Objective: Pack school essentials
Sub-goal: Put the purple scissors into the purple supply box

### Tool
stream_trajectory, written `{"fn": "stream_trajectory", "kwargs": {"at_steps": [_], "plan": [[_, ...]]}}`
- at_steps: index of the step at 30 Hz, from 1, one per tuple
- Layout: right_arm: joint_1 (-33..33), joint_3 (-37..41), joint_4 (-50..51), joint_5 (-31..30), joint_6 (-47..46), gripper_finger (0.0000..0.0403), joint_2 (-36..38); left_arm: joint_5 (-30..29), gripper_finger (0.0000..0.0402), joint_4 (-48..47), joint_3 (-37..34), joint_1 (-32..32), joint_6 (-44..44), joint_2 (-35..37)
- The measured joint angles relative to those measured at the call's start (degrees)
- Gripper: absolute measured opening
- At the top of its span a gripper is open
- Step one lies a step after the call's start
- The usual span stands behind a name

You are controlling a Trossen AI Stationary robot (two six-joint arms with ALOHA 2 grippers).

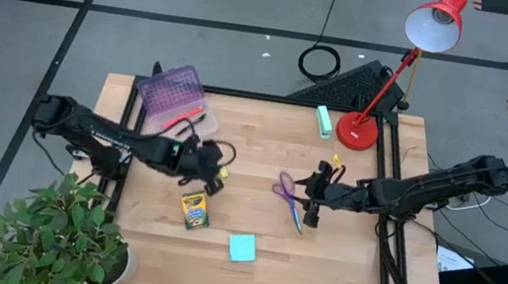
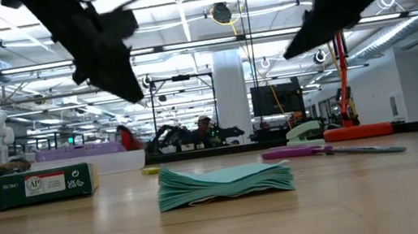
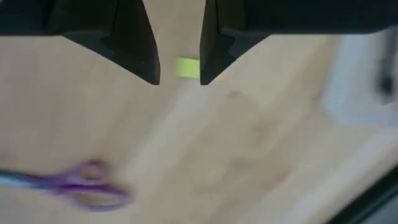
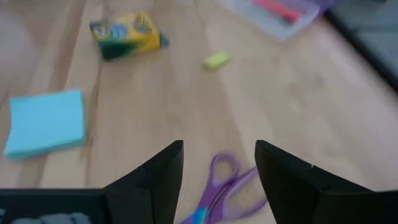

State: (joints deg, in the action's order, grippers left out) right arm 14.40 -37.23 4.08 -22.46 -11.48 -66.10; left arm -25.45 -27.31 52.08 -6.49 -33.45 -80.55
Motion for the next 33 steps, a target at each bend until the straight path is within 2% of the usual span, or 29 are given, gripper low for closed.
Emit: {"fn": "stream_trajectory", "kwargs": {"at_steps": [7,9,14,16,21,26,30,33], "plan": [[5.18,-0.02,4.75,0.02,-8.63,0.0245,-2.78,-0.26,0.0118,8.2,0.17,-5.61,1.79,0.0],[6.52,-0.02,3.95,-0.61,-7.96,0.0258,-4.5,-0.27,0.0118,9.52,0.17,-6.33,2.38,0.0],[7.87,-0.04,0.21,-7.55,-2.4,0.0274,-10.8,-0.55,0.0118,13.16,0.17,-7.09,3.16,0.0],[6.91,-0.02,-2.27,-9.15,-0.36,0.0271,-13.55,-0.53,0.0118,14.64,0.17,-7.37,3.2,0.0],[3.46,-0.04,-10.93,-8.61,5.0,0.0254,-19.6,-0.54,0.0118,16.11,0.17,-7.51,5.15,0.0],[-0.78,-0.04,-14.66,-0.24,6.31,0.0232,-23.72,-0.53,0.0118,16.04,0.17,-7.51,6.19,0.0],[-3.14,-0.04,-16.79,0.56,6.89,0.0213,-26.54,-0.53,0.0118,16.06,0.17,-7.51,6.09,0.0],[-4.02,-0.04,-19.04,3.83,8.35,0.0198,-28.52,-0.53,0.0118,16.04,0.17,-7.64,5.01,0.0]]}}
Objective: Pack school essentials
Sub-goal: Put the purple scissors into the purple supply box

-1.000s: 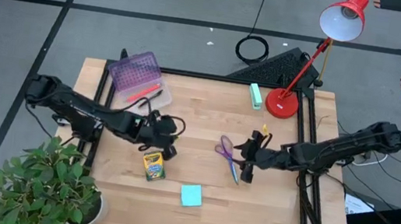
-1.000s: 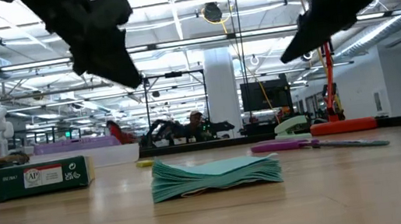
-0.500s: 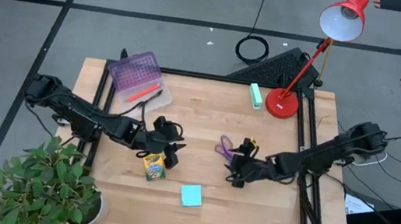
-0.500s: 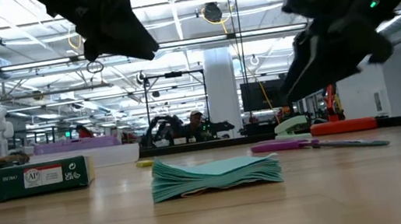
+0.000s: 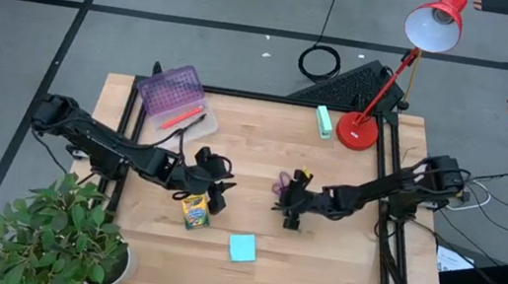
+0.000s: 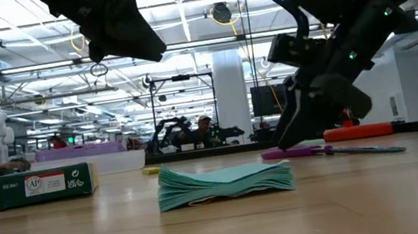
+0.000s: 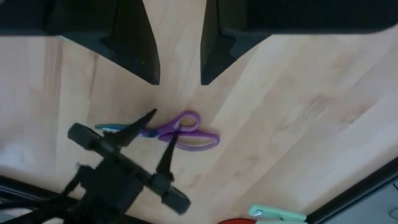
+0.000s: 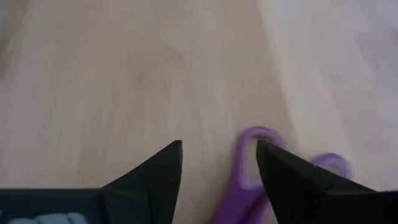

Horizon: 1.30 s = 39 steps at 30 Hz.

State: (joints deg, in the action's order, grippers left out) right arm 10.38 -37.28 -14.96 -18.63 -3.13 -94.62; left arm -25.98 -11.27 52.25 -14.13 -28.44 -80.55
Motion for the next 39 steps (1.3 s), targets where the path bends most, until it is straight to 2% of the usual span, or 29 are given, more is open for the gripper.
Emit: {"fn": "stream_trajectory", "kwargs": {"at_steps": [3,12,16,22,28,33,39], "plan": [[-0.29,0.0,-1.72,2.28,0.38,0.0182,-1.76,-0.02,0.0118,0.5,0.0,-0.39,-0.2,0.0],[-0.29,-0.02,-4.69,1.82,0.65,0.0142,-3.37,-0.02,0.0118,0.9,0.0,-1.33,-0.14,0.0],[-0.39,-0.04,-6.17,-2.62,0.87,0.0147,-2.96,-0.02,0.0118,0.87,0.0,-1.33,0.2,0.0],[-2.55,-0.02,-2.44,-2.04,-1.51,0.0169,-3.05,-0.02,0.0118,0.95,0.0,-1.33,0.3,0.0],[-3.72,-0.04,-1.35,2.23,-2.65,0.0163,-2.94,-0.02,0.0118,1.12,0.0,-1.33,0.3,0.0],[-3.77,-0.09,-0.15,3.43,-2.63,0.0129,-2.94,-0.02,0.0118,1.4,0.0,-1.33,0.3,0.0],[-4.01,-0.11,1.6,4.15,-2.64,0.0067,-2.91,-0.02,0.0118,1.4,0.0,-1.33,0.32,0.0]]}}
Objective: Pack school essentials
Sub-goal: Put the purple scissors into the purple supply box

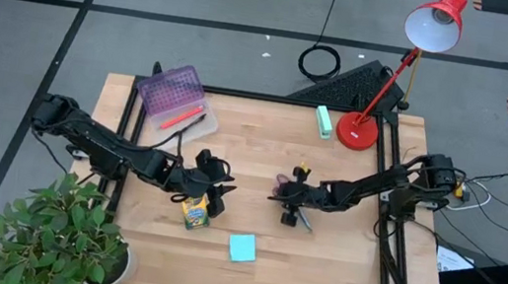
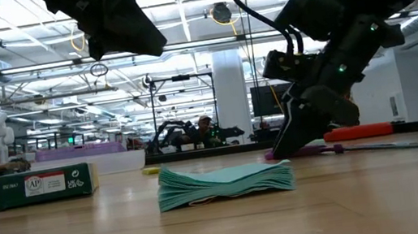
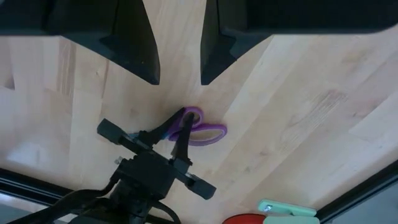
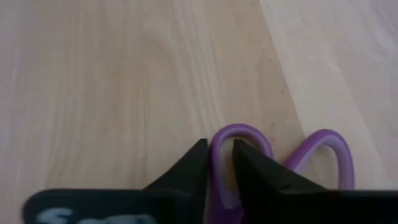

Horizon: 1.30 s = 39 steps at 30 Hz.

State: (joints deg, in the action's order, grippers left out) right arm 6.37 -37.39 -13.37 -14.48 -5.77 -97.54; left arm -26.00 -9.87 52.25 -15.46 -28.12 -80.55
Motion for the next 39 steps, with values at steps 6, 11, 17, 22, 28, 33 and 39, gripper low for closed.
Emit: {"fn": "stream_trajectory", "kwargs": {"at_steps": [6,11,17,22,28,33,39], "plan": [[0.0,0.0,0.59,0.19,0.83,0.001,0.0,0.0,0.0118,0.01,0.0,0.0,0.0,0.0],[-0.04,0.0,0.74,1.33,1.59,0.0016,0.0,0.0,0.0118,0.0,0.0,0.0,0.02,0.0],[-0.1,0.07,1.8,3.68,1.97,0.0014,0.77,0.0,0.0118,0.04,0.0,0.0,0.76,0.0],[-0.02,0.3,4.09,6.61,2.17,0.0014,3.97,0.0,0.0118,0.11,0.0,0.0,0.92,0.0],[0.15,0.37,5.37,10.95,2.17,0.0014,7.87,0.0,0.0118,0.16,0.0,0.0,0.96,0.0],[0.28,0.34,5.51,13.47,2.74,0.0014,8.15,0.0,0.0118,1.15,0.0,0.0,1.13,0.0],[0.83,0.29,5.06,14.41,3.62,0.0013,8.17,-0.02,0.0118,3.1,0.03,0.0,3.45,-0.55]]}}
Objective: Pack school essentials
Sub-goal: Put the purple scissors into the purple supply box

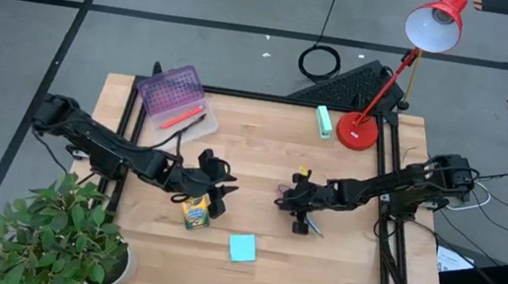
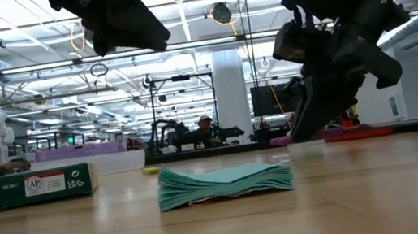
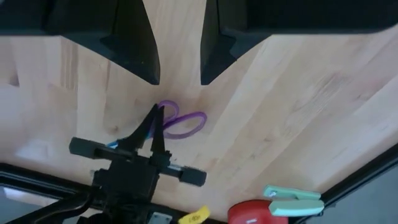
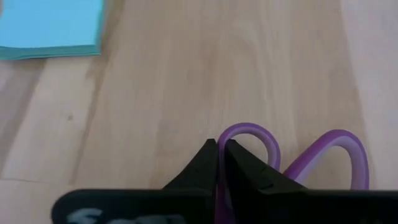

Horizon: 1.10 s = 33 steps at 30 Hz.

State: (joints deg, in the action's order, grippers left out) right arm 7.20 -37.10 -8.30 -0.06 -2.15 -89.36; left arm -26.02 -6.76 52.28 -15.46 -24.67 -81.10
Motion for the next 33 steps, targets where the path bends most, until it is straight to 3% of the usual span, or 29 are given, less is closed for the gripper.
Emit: {"fn": "stream_trajectory", "kwargs": {"at_steps": [6,13,20,25,29,33], "plan": [[0.04,-0.03,-0.53,4.56,1.24,0.0013,0.02,0.23,0.0118,3.26,0.11,-0.52,4.5,-2.58],[0.27,-0.11,-1.55,11.29,1.74,0.0013,0.07,5.16,0.0122,8.56,-0.07,-1.14,11.1,-6.91],[1.05,-0.14,-2.49,14.07,1.89,0.0013,1.77,5.4,0.0205,12.89,-0.11,-1.58,15.05,-10.15],[2.13,-0.16,-3.2,16.81,1.45,0.0013,5.45,4.52,0.0268,19.94,-0.07,-2.59,22.42,-14.23],[3.35,-0.2,-4.27,18.39,0.91,0.0013,8.81,0.46,0.0285,27.3,-0.02,-3.87,32.37,-17.4],[4.87,-0.14,-3.92,18.61,0.72,0.0013,11.63,0.32,0.0276,33.67,-0.02,-5.17,44.07,-20.2]]}}
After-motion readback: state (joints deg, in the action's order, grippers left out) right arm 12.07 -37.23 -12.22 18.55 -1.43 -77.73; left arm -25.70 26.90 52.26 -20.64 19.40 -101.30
